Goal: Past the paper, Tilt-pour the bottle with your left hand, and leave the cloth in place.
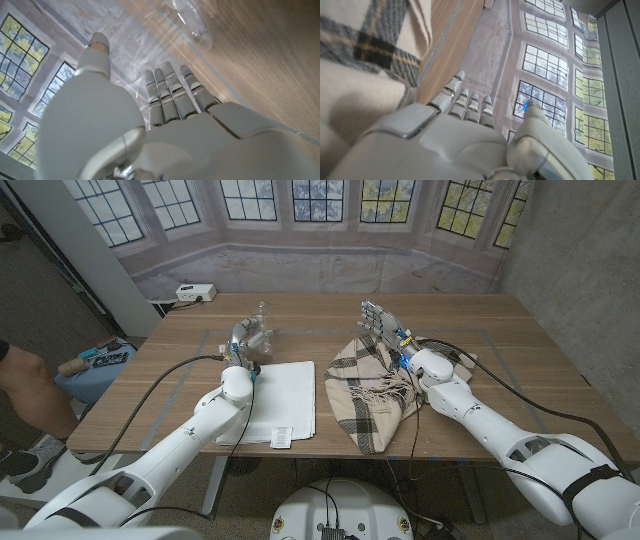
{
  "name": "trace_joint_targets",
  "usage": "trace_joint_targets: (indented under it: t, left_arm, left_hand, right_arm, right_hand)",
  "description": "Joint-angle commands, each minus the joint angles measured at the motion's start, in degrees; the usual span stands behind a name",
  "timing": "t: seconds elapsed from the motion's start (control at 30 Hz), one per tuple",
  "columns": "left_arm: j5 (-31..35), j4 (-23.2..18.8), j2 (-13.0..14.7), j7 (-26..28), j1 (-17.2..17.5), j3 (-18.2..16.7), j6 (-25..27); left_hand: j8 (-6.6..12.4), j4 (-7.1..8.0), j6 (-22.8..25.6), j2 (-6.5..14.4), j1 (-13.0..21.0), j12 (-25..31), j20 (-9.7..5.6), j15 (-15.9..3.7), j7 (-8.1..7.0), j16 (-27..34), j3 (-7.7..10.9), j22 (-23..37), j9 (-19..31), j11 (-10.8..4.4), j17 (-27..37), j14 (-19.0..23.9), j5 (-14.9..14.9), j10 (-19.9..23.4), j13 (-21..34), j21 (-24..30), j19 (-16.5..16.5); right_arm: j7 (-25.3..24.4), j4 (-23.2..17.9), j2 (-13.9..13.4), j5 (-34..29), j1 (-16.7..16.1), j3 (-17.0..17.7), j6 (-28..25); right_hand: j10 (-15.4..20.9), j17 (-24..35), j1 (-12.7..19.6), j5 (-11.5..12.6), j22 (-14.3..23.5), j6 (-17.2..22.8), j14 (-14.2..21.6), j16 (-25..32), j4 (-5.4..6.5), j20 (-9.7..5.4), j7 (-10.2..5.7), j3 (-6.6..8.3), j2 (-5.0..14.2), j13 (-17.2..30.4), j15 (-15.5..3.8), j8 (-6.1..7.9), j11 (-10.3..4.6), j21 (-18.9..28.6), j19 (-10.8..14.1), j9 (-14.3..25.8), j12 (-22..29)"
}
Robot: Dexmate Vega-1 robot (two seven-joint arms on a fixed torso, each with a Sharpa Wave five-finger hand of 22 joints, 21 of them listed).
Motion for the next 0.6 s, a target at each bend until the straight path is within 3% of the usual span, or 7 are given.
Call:
trace_joint_targets:
  t: [0.03,0.37,0.6]
  left_arm:
    - [1.65,2.36,0.0,1.02,0.37,0.06,-4.12]
    - [0.95,3.87,0.22,-0.77,0.56,-0.09,-6.47]
    - [-0.43,3.53,0.28,-2.3,1.04,-0.53,-6.94]
  left_hand:
    - [0.58,4.14,1.46,7.55,-2.83,-0.05,-0.13,-0.27,-0.53,0.62,4.08,0.01,0.17,-0.16,-0.14,0.4,-0.23,0.5,0.12,0.44,0.54]
    - [0.04,4.51,0.27,7.09,-3.18,-1.25,-0.18,0.23,-1.79,-0.21,3.68,-0.06,0.08,0.27,-1.06,-1.65,-0.7,-2.03,-0.03,-0.01,-0.66]
    - [-0.83,4.67,-1.78,6.45,-3.58,-2.02,0.16,2.02,-2.33,-0.96,3.4,-0.1,0.03,0.82,-2.34,-3.96,-1.26,-4.43,-0.04,-0.47,-1.86]
  right_arm:
    - [-0.64,-2.31,-0.8,0.0,-1.48,0.05,-0.35]
    - [-1.37,-4.46,-1.58,-0.08,-2.8,0.12,-0.7]
    - [-1.44,-4.63,-1.6,-0.07,-2.86,0.12,-0.65]
  right_hand:
    - [0.45,0.23,0.08,0.02,0.2,0.69,0.29,-0.04,-0.02,-0.2,0.02,0.22,0.36,0.28,0.12,0.23,0.08,0.25,0.28,0.33,0.1]
    - [0.46,0.21,0.13,0.03,0.19,0.69,0.35,-0.05,-0.04,-0.36,0.07,0.28,0.4,0.28,0.11,0.23,0.07,0.25,0.37,0.33,0.11]
    - [0.44,0.21,0.14,0.03,0.19,0.7,0.34,-0.07,-0.05,-0.38,0.07,0.32,0.41,0.29,0.12,0.23,0.08,0.24,0.42,0.33,0.1]
